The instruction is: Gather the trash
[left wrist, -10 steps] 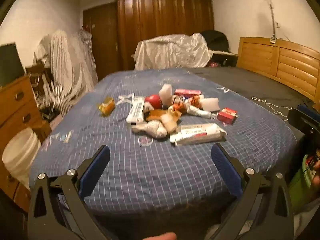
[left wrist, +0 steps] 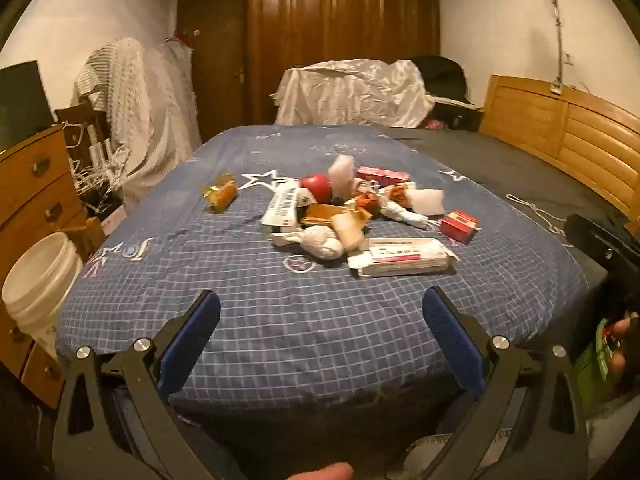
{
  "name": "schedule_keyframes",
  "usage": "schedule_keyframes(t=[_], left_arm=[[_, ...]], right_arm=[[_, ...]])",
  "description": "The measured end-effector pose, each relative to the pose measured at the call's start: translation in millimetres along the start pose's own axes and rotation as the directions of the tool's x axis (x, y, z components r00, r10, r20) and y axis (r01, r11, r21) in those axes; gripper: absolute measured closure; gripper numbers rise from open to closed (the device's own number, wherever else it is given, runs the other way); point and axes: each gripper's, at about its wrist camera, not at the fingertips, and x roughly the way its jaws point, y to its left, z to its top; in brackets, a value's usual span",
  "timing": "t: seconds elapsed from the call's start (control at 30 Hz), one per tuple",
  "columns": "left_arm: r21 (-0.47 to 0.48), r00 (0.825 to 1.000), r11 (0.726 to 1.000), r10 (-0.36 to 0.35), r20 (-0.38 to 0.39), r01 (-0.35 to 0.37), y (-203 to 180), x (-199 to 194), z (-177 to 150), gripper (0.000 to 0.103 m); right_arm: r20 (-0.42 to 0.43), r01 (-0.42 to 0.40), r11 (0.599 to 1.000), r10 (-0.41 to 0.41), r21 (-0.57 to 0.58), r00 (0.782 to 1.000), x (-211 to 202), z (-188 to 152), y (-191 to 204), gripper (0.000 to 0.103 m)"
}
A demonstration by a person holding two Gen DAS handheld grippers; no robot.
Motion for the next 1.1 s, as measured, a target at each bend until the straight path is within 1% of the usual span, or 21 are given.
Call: schedule_keyframes(t=[0.03,0.1,0.13,0.17,0.2,0.27,0.33,0.4,0.47,0.53,0.67,0.77,0.83,0.97,1.1], left_arm=[[-0.009,1.000,1.000,-0.003,0.002,0.003,3.2,-1.1,0.3,0.005],[-0.023,0.999,0.999,-0.028,-0.020,0.028,8.4,-4.9,3.5,0.005],[-0.022,0.999,0.999,-0.027,-0.027,0.027,10.2,-5.1,3.3,0.005],[-0.022,0.999,1.000,-0.006,-0.033,0.006,12.0,-4.9,3.3,0.005],[-0.023,0.999,0.999,0.021,-0.036,-0.022,10.2,-4.8,1.7,0.005],[-0.033,0.999,0.999,0.033,-0.040,-0.034,14.3,-3.9,1.2,0.005],[-0.042,0.999,0.999,0.021,-0.041,-0.023,17.2,-4.3,-0.3,0.005],[-0.040,0.999,0.999,0.024,-0.044,-0.026,14.9,-2.8,-1.7,0.005],[-0.042,0.999,0.999,0.015,-0.050,-0.017,16.7,-1.4,-2.2,0.005],[-0.045,0.998,0.999,0.023,-0.050,-0.026,15.7,0.0,-2.5,0.005],[-0.052,0.996,0.995,0.079,-0.036,-0.081,20.2,2.7,-1.4,0.005],[-0.027,0.992,0.992,0.121,-0.034,-0.122,22.4,7.4,-0.3,0.005],[-0.006,0.987,0.987,0.162,-0.018,-0.162,24.2,9.9,1.9,0.005],[-0.012,0.975,0.975,0.220,0.014,-0.220,36.7,10.2,8.2,0.005],[-0.053,0.963,0.961,0.271,-0.004,-0.271,56.9,15.1,10.5,0.005]], right_arm=[[-0.009,-0.025,0.999,0.025,0.037,1.000,5.2,-1.9,-11.5,0.004],[-0.014,-0.026,0.998,0.027,0.060,1.000,2.0,-1.2,-19.7,0.004],[-0.018,-0.031,0.997,0.032,0.064,0.999,0.0,-0.9,-23.1,0.004],[-0.024,-0.044,0.997,0.046,0.068,0.999,-1.9,-0.7,-26.5,0.004],[-0.042,-0.046,0.997,0.049,0.067,0.998,6.5,-2.9,-21.0,0.004],[-0.051,-0.063,0.996,0.066,0.067,0.996,8.1,-4.1,-17.6,0.004],[-0.061,-0.051,0.997,0.054,0.050,0.997,12.1,-6.6,-11.5,0.004],[-0.074,-0.045,0.998,0.049,0.045,0.996,16.5,-9.5,-5.9,0.004],[-0.088,-0.047,0.996,0.053,0.079,0.995,22.7,-11.7,-6.6,0.004],[-0.107,-0.047,0.993,0.058,0.104,0.993,26.4,-12.5,-8.9,0.004],[-0.129,-0.023,0.995,0.035,0.095,0.991,32.3,-13.4,-7.6,0.004],[-0.136,-0.006,0.996,0.018,0.087,0.991,38.2,-13.0,-6.4,0.004],[-0.142,-0.002,0.996,0.014,0.087,0.990,40.3,-12.1,-6.9,0.004],[-0.162,0.004,0.999,0.002,0.035,0.987,51.7,-8.2,9.1,0.004],[-0.167,-0.005,0.999,-0.001,-0.037,0.986,65.9,-2.2,35.7,0.004]])
